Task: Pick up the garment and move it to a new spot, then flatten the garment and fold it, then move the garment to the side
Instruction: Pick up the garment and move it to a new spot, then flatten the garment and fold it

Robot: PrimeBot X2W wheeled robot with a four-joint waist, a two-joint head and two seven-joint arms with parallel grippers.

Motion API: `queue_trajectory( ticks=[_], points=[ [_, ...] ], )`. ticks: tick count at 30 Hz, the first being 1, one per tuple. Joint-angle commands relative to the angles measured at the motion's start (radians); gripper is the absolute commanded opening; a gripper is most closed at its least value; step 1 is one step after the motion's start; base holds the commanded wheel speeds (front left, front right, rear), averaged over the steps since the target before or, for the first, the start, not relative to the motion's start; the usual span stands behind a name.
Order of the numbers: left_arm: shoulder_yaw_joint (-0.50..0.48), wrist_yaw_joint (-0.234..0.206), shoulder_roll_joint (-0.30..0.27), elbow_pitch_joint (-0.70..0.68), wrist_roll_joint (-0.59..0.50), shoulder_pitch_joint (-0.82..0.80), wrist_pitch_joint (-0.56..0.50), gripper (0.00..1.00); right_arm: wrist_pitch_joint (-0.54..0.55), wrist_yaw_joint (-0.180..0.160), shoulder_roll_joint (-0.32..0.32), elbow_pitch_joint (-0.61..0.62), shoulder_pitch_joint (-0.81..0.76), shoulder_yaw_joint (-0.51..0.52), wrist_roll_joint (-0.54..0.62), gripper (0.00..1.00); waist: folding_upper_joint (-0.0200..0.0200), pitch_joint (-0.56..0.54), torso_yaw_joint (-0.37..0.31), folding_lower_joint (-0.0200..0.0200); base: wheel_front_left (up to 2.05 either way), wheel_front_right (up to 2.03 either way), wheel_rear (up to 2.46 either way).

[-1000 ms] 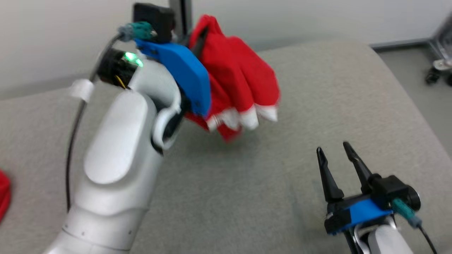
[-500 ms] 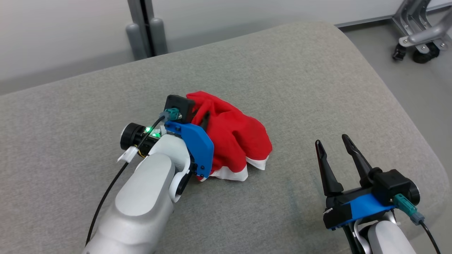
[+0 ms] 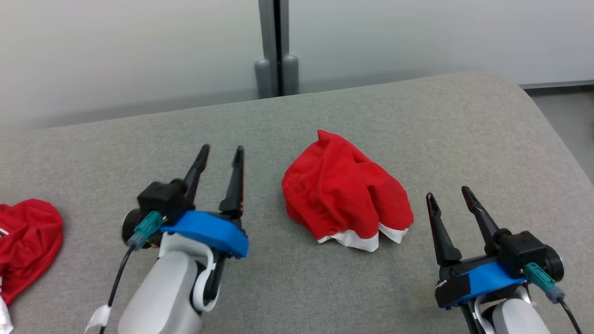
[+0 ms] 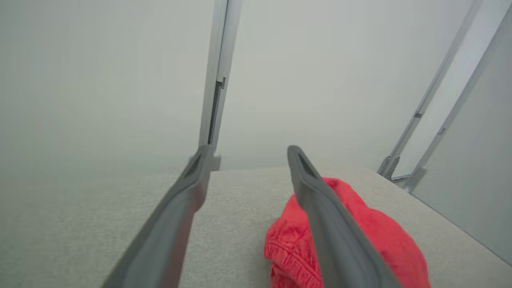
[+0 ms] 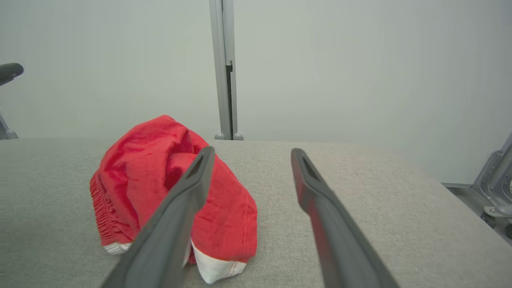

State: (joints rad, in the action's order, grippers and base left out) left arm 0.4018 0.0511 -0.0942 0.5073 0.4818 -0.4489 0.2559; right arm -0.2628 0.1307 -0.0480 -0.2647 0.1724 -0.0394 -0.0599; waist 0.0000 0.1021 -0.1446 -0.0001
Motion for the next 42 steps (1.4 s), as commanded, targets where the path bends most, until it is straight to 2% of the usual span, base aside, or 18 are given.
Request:
queue_trajectory(
  ticks=[1, 5, 9, 16, 22, 29, 42],
  points=[
    [-0.01, -0.006, -0.006, -0.014, -0.004, 0.017, 0.005, 1.0, -0.003, 0.0, -0.005, -0.002, -0.013, 0.006, 0.002, 1.0, 0.0, -0.001, 0.007, 0.0001, 0.0, 0.0, 0.0],
    [-0.112, -0.044, -0.021, -0.16, -0.044, 0.166, 0.009, 1.0, -0.003, 0.0, -0.004, 0.0, -0.019, 0.037, 0.011, 1.0, 0.0, -0.026, 0.05, 0.0001, 0.0, 0.0, 0.0],
    [-0.212, -0.059, -0.024, -0.248, -0.078, 0.301, 0.009, 1.0, -0.003, 0.0, -0.004, -0.002, -0.036, 0.062, 0.023, 1.0, 0.0, -0.055, 0.08, 0.0001, 0.0, 0.0, 0.0],
    [-0.323, -0.025, -0.013, -0.325, -0.149, 0.447, 0.009, 1.0, 0.002, 0.0, -0.004, -0.003, -0.068, 0.078, 0.019, 1.0, 0.0, -0.102, 0.11, 0.0001, 0.0, 0.0, 0.0],
    [-0.351, 0.014, 0.0, -0.347, -0.194, 0.497, 0.01, 1.0, 0.015, 0.0, -0.004, -0.013, -0.093, 0.097, -0.012, 1.0, 0.0, -0.123, 0.121, 0.0001, 0.0, 0.0, 0.0],
    [-0.365, 0.043, 0.012, -0.307, -0.206, 0.511, 0.01, 1.0, 0.015, 0.0, -0.004, -0.024, -0.096, 0.097, -0.026, 1.0, 0.0, -0.126, 0.119, 0.0001, 0.0, 0.0, 0.0],
    [-0.373, 0.07, 0.019, -0.277, -0.22, 0.488, 0.01, 1.0, 0.006, 0.0, -0.004, -0.03, -0.092, 0.088, -0.039, 1.0, 0.0, -0.115, 0.124, 0.0001, 0.0, 0.0, 0.0]
  ],
)
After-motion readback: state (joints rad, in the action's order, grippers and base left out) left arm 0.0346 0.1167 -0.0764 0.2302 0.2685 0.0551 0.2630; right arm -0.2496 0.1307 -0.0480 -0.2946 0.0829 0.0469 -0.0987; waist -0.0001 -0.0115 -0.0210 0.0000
